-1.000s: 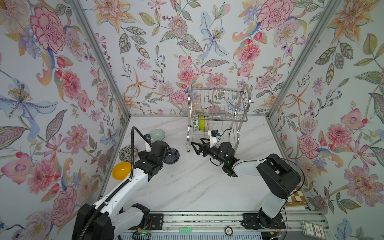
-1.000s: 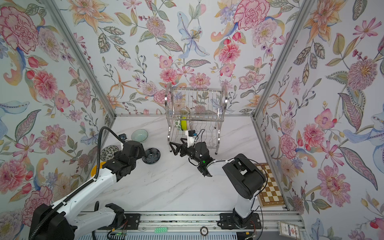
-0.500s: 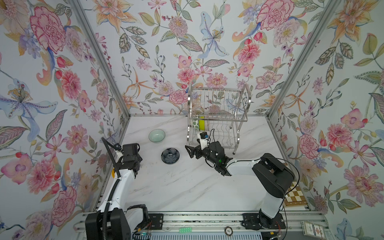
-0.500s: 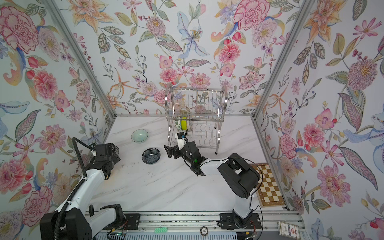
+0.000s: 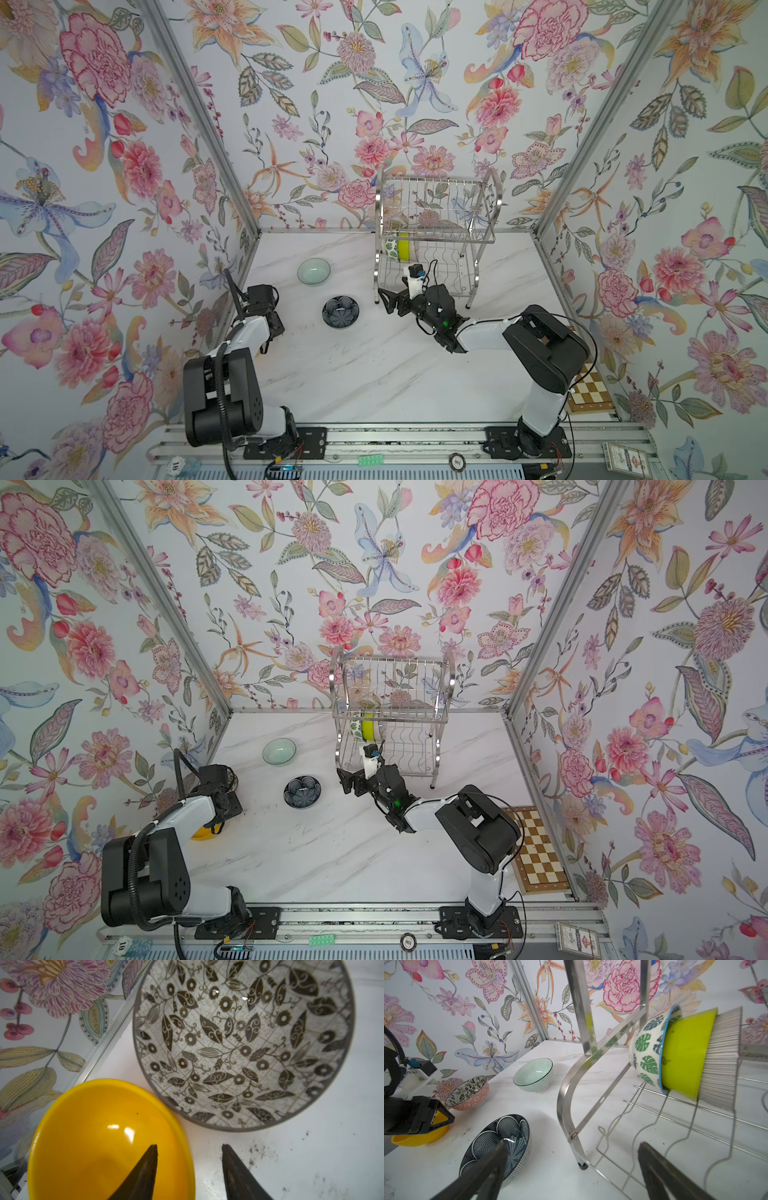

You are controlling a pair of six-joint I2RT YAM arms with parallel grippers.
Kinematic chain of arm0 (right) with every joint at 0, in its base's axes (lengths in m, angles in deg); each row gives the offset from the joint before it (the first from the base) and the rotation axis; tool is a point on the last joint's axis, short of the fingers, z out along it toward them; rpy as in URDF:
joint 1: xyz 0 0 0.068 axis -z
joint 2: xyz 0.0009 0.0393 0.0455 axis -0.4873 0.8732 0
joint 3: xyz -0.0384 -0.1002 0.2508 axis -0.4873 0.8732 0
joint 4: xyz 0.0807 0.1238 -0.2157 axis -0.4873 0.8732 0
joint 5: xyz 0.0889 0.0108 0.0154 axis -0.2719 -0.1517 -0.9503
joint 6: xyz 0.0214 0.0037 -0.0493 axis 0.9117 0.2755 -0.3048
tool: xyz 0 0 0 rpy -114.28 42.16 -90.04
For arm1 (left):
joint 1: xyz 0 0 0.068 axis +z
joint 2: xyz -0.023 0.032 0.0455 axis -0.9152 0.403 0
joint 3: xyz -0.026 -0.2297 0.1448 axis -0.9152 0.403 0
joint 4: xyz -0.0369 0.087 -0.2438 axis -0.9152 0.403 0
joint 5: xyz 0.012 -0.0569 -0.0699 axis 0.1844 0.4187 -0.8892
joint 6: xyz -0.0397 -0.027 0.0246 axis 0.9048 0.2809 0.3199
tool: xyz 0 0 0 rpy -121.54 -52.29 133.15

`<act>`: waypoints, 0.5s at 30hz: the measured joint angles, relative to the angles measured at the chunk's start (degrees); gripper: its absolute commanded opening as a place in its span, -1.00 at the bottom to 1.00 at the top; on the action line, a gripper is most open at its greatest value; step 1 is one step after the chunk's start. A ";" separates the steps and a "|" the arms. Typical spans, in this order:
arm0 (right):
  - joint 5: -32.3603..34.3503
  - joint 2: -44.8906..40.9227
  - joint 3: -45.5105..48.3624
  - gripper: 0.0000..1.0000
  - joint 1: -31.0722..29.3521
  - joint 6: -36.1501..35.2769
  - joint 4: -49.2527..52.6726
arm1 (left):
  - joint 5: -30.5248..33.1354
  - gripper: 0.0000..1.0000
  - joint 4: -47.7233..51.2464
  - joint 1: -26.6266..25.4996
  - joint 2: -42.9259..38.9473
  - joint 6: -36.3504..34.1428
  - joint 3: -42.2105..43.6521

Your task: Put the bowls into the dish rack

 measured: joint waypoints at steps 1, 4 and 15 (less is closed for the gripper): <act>-0.02 0.00 0.00 0.98 0.39 0.28 -0.35 | 0.02 -0.11 0.02 0.00 0.02 -0.22 0.00; -0.02 0.00 0.02 0.98 1.11 0.90 -1.22 | 0.11 -0.29 -0.11 0.04 0.02 -0.50 0.00; -0.15 0.00 2.71 0.98 1.16 1.38 -3.93 | -2.01 -0.77 0.11 0.04 -1.53 0.79 0.11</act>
